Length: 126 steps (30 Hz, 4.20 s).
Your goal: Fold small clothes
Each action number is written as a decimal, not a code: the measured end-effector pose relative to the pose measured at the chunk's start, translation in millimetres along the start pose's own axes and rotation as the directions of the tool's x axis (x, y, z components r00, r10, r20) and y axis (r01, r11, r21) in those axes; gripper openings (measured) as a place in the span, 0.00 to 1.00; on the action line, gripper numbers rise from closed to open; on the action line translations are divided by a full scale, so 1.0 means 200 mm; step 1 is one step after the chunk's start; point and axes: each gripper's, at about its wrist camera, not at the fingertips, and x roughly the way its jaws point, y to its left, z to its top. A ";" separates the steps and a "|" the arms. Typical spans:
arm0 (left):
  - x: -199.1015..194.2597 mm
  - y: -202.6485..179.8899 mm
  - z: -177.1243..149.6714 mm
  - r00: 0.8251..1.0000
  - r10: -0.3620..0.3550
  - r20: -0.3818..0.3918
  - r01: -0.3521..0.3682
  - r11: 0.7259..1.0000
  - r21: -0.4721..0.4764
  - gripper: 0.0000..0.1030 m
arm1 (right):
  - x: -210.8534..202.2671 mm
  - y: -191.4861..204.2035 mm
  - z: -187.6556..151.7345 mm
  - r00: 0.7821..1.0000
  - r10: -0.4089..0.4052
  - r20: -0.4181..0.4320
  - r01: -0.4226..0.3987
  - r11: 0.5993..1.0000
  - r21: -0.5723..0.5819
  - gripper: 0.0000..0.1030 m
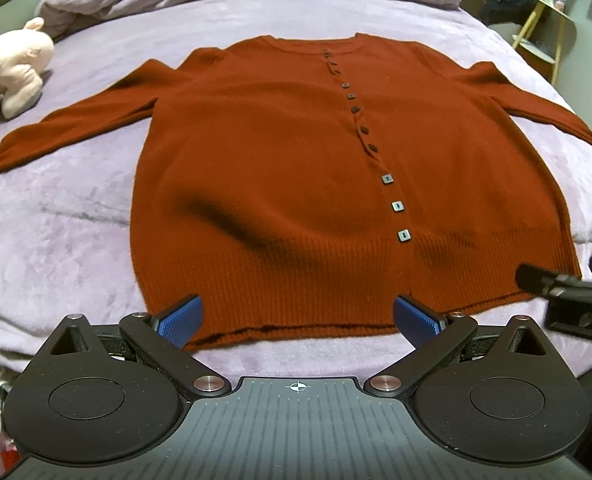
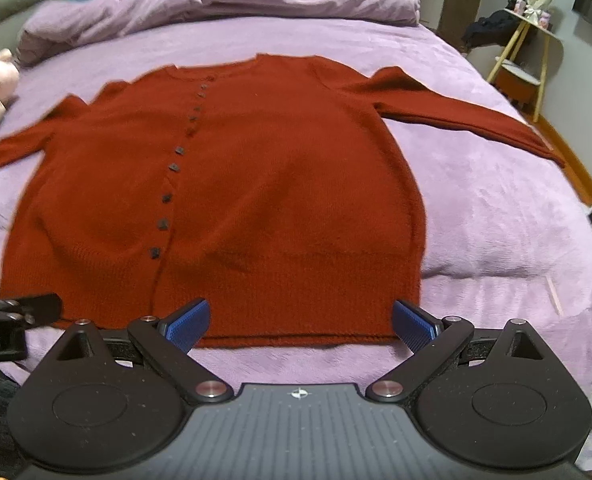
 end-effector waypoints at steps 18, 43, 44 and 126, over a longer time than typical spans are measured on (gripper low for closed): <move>0.33 -0.05 0.62 0.973 -0.133 0.190 0.155 0.982 -0.104 1.00 | 0.51 -1.56 0.49 0.938 -0.008 0.346 -0.280 0.568 0.774 0.57; 0.71 -0.03 0.88 0.967 -0.224 0.125 0.247 0.944 -0.219 0.99 | 0.70 -1.29 1.05 0.856 -0.046 0.515 -0.204 0.885 0.418 0.05; 0.70 -0.02 0.90 0.959 -0.246 0.143 0.274 0.934 -0.228 0.99 | 0.67 -1.13 1.07 0.841 0.041 0.539 -0.244 0.918 0.312 0.05; 1.05 0.39 1.19 0.951 0.199 0.238 -0.212 0.977 0.029 0.07 | 1.39 -0.15 1.14 0.914 -0.243 0.326 0.291 0.951 -0.107 0.00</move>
